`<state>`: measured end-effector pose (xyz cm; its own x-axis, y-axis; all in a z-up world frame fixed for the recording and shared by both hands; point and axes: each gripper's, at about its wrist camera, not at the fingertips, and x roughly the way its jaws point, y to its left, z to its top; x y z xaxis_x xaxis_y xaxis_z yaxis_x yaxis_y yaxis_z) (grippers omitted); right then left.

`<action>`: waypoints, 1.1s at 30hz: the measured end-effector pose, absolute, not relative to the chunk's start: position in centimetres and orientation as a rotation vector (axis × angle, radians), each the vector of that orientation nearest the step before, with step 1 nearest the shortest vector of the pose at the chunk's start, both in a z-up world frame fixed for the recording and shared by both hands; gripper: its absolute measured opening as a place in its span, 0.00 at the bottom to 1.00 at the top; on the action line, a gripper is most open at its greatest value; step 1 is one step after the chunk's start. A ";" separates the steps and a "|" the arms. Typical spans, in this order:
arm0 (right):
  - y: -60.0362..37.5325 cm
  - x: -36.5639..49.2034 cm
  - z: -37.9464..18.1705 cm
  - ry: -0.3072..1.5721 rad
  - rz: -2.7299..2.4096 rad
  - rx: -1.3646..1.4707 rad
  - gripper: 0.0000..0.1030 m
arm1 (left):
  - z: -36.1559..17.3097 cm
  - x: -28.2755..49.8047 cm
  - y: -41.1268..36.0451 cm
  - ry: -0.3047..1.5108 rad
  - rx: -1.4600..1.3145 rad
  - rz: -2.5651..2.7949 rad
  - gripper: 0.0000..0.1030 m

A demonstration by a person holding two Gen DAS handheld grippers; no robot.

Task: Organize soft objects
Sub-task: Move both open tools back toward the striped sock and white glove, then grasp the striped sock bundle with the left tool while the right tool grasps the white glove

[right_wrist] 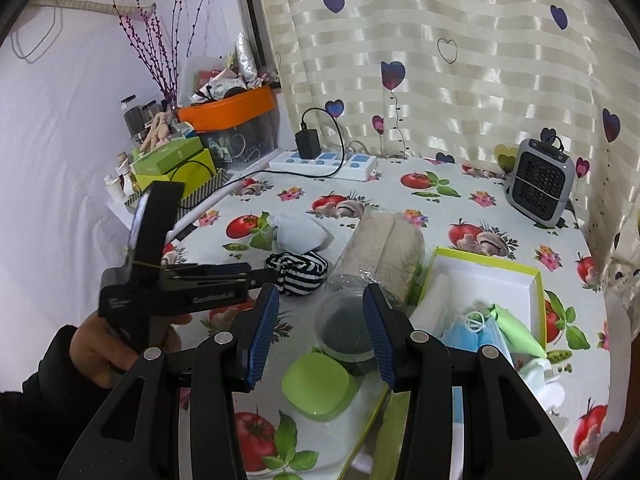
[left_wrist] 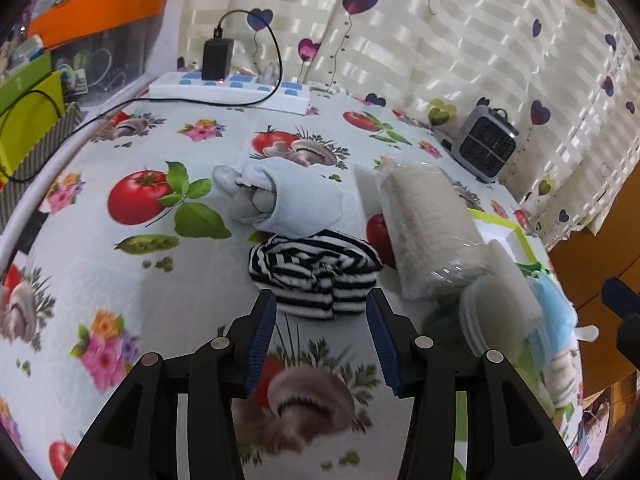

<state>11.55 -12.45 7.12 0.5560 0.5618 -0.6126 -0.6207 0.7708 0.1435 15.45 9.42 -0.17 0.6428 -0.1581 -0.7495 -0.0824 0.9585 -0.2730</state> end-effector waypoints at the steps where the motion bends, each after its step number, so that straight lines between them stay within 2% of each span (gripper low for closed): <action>1: -12.2 11.8 7.0 0.693 0.701 -0.098 0.44 | -0.4 16.0 9.5 0.881 -0.292 -0.043 0.45; 12: -10.3 14.2 6.4 0.718 0.717 -0.137 0.44 | -3.3 19.9 8.6 0.945 -0.237 -0.020 0.45; 14: -10.0 14.4 6.5 0.716 0.720 -0.147 0.44 | -3.4 20.0 8.4 0.941 -0.212 -0.014 0.35; 16: -9.7 14.8 6.8 0.710 0.725 -0.152 0.44 | -3.4 20.0 8.4 0.937 -0.201 -0.002 0.15; 18: -9.5 15.0 7.0 0.708 0.725 -0.159 0.44 | -3.4 20.0 8.7 0.935 -0.208 0.002 0.10; 27: -8.3 17.5 7.6 0.712 0.742 -0.193 0.44 | -2.9 16.2 11.7 0.889 -0.331 -0.042 0.09; 33: -4.6 20.5 6.5 0.792 0.807 -0.298 0.44 | -2.6 13.1 13.2 0.860 -0.360 -0.025 0.09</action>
<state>20.46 -4.62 6.50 0.4304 0.5300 -0.7307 -0.7403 0.6703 0.0502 13.08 13.21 -2.63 0.6562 -0.1656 -0.7362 -0.1221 0.9395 -0.3201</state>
